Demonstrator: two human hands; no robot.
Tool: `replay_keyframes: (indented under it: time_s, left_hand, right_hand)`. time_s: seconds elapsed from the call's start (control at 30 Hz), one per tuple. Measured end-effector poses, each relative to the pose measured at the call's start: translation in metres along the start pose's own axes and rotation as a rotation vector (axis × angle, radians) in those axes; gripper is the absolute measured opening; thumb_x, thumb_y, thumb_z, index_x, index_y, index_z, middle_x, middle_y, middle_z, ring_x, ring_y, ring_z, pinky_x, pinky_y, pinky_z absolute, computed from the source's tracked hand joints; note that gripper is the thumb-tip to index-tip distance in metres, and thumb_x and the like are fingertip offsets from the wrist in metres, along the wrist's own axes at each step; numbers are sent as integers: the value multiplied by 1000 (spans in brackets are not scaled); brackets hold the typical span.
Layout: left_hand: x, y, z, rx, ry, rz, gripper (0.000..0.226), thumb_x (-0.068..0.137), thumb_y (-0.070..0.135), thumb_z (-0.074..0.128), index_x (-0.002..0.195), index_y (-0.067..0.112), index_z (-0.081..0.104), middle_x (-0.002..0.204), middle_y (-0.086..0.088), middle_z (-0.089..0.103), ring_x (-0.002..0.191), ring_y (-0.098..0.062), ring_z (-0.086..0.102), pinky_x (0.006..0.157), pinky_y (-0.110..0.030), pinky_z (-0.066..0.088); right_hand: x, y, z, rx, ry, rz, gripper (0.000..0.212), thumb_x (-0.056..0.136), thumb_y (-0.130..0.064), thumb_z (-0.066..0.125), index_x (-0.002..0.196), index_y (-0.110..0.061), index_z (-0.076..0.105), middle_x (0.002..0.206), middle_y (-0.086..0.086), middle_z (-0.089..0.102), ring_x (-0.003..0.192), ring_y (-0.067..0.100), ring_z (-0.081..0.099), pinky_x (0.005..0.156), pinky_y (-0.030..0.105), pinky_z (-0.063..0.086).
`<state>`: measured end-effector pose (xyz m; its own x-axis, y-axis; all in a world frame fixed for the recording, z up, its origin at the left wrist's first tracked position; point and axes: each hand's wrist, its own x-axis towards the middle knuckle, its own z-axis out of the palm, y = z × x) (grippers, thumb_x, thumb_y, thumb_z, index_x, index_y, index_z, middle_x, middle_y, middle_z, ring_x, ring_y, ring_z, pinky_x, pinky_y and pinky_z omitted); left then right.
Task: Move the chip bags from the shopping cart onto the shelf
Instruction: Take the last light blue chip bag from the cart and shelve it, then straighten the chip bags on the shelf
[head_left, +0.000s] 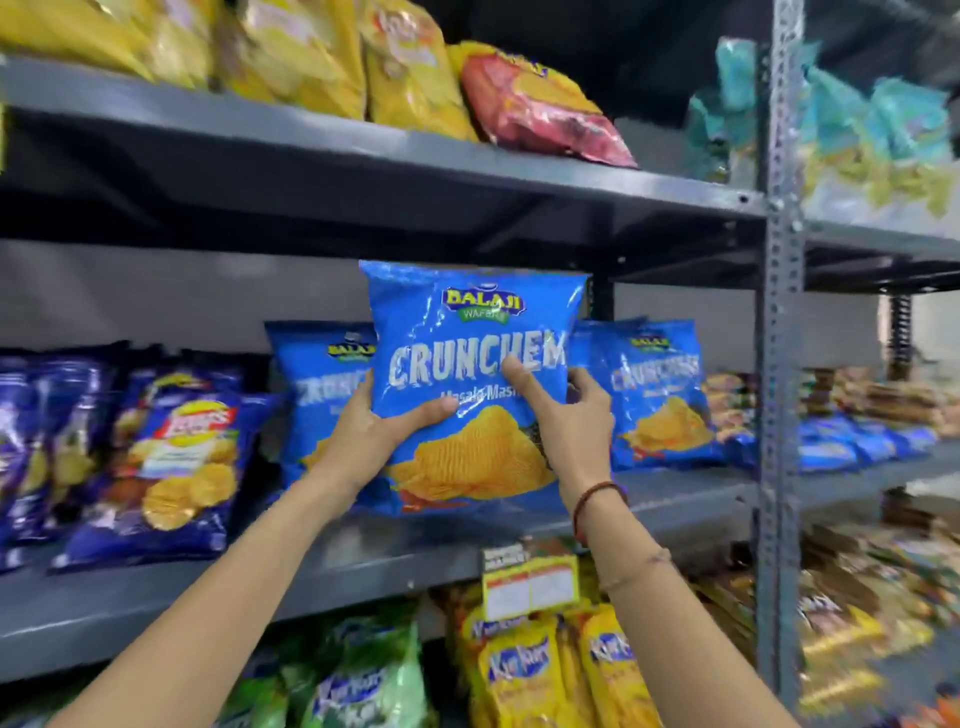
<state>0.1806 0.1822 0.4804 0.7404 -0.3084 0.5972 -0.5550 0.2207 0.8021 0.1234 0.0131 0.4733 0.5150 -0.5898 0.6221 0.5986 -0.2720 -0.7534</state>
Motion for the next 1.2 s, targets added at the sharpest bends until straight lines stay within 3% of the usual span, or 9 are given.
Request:
replay_keyframes:
  time_s: [0.17,0.3,0.4,0.5,0.8,0.93,1.03,1.13,1.2]
  left_hand:
    - [8,-14,-42,10,105,-42,60,55,28,82,110,20,60,91,8,76,81,-11,72,57,-17,55]
    - [17,-29,-61,56,131,-79,68,53,35,85,114,24,58,105,2,73,90,-16,71,74,-31,57]
    - [21,-39,-73,86,142,-96,66,58,32,84,117,24,56,111,0,71,95,-17,69,80,-36,57]
    - [22,-52,-81,76,170,-108,65,56,29,84,115,21,56,108,0,71,89,-14,71,66,-25,58]
    - [31,-65,-81,90,277,-177,68,59,28,83,118,18,50,106,0,69,82,-10,70,55,-19,55]
    - [29,-60,-75,261,396,-160,87,63,33,83,134,17,37,121,-2,60,100,-16,61,84,-34,54]
    - [21,-50,-77,462,463,-59,89,70,30,79,141,15,27,134,-8,49,112,-20,51,94,-35,44]
    - [9,-32,-90,563,483,96,78,73,27,76,137,17,34,137,-8,45,118,-19,47,97,-33,42]
    - [1,-19,-111,647,519,185,71,73,28,76,134,17,39,134,-5,47,119,-16,46,99,-32,39]
  right_hand:
    - [11,20,51,-32,-96,33,47,64,-56,78,69,-20,49,70,-7,54,68,15,49,63,26,39]
    - [17,36,75,-98,-130,38,44,66,-57,76,64,-28,44,66,-13,48,61,1,44,54,13,39]
    - [17,46,87,-138,-188,67,45,67,-59,74,75,-20,52,73,-7,55,66,6,49,55,16,38]
    - [16,55,96,-158,-197,63,48,69,-56,74,68,-16,49,64,-6,50,58,11,45,48,17,35]
    - [21,67,111,-241,-217,139,65,73,-61,67,104,-4,61,94,4,65,88,24,61,72,29,40]
    - [22,68,111,-261,-184,130,75,75,-55,69,126,-3,50,122,13,61,111,30,56,83,32,40]
    - [13,59,107,-325,-79,-20,73,80,-50,67,133,-5,45,132,16,57,121,32,51,97,39,42]
    - [-12,42,108,-407,120,-386,50,85,-33,67,124,-5,54,120,16,60,112,34,54,95,39,43]
    - [-35,30,119,-326,21,-472,35,84,-25,68,112,-5,61,108,13,63,100,31,59,88,42,50]
